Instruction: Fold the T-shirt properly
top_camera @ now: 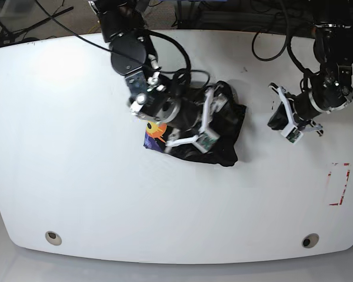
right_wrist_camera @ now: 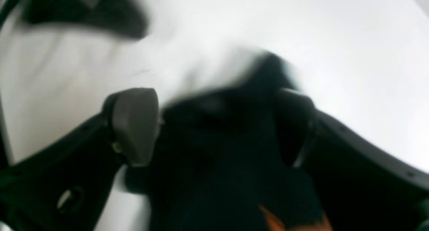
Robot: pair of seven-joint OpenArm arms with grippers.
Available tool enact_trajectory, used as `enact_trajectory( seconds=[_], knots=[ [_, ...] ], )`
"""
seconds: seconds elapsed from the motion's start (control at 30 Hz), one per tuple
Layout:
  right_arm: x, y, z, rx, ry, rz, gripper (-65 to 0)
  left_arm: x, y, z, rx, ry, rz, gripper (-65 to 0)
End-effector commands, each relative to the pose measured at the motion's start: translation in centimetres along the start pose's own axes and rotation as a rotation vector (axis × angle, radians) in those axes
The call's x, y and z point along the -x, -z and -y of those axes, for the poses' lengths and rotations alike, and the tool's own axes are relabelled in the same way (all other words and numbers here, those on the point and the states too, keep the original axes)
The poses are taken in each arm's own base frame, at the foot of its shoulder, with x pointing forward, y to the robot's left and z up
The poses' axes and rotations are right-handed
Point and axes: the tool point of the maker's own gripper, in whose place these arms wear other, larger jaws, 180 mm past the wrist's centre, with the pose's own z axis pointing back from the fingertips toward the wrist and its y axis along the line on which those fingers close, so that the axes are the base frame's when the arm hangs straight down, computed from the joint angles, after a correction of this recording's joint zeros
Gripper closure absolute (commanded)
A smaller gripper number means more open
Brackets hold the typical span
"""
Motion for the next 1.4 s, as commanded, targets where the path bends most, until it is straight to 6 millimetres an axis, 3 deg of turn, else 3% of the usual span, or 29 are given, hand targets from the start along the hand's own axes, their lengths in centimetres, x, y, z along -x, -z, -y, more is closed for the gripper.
enact_trajectory(
  seconds=[0.0,0.13,0.23,0.37,0.5,0.6,0.8,0.93,1.13,1.37],
  knots=[
    [-1.5,-2.3,4.5,0.09,0.08,0.091,-47.6,-2.5,0.3,1.3,0.042,0.046,0.067,-4.3],
    [0.4,-4.9,10.3,0.192,0.203,0.108,-39.6,-4.9,2.2,4.9,0.138,0.084,0.115,-4.3],
    [1.9,-5.7,12.6,0.207,0.235,0.083,-32.7,-6.4,3.3,7.1,0.178,0.092,0.148,-4.3],
    [3.5,-5.2,13.9,0.177,0.284,0.048,-25.2,-7.2,5.0,10.5,0.216,0.141,0.14,-4.3],
    [5.1,-3.3,14.0,0.145,0.31,-0.015,-24.3,-7.7,6.6,13.3,0.235,0.186,0.121,-4.3],
    [6.3,-2.5,14.6,0.157,0.313,-0.053,-24.1,-6.8,7.8,14.0,0.233,0.186,0.077,-4.3],
    [8.9,-0.4,13.5,0.139,0.281,-0.106,-24.1,-5.2,8.2,13.3,0.218,0.187,0.028,-4.3],
    [11.1,-0.1,14.0,0.163,0.289,-0.127,-24.1,-2.1,8.3,11.5,0.208,0.196,-0.058,-4.3],
    [13.5,-0.7,13.2,0.144,0.295,-0.164,-23.9,0.3,9.5,7.3,0.184,0.169,-0.097,-4.3],
    [12.4,-1.9,11.2,0.127,0.231,-0.162,-23.9,0.0,9.2,1.3,0.099,0.195,-0.123,-4.3]
  ],
)
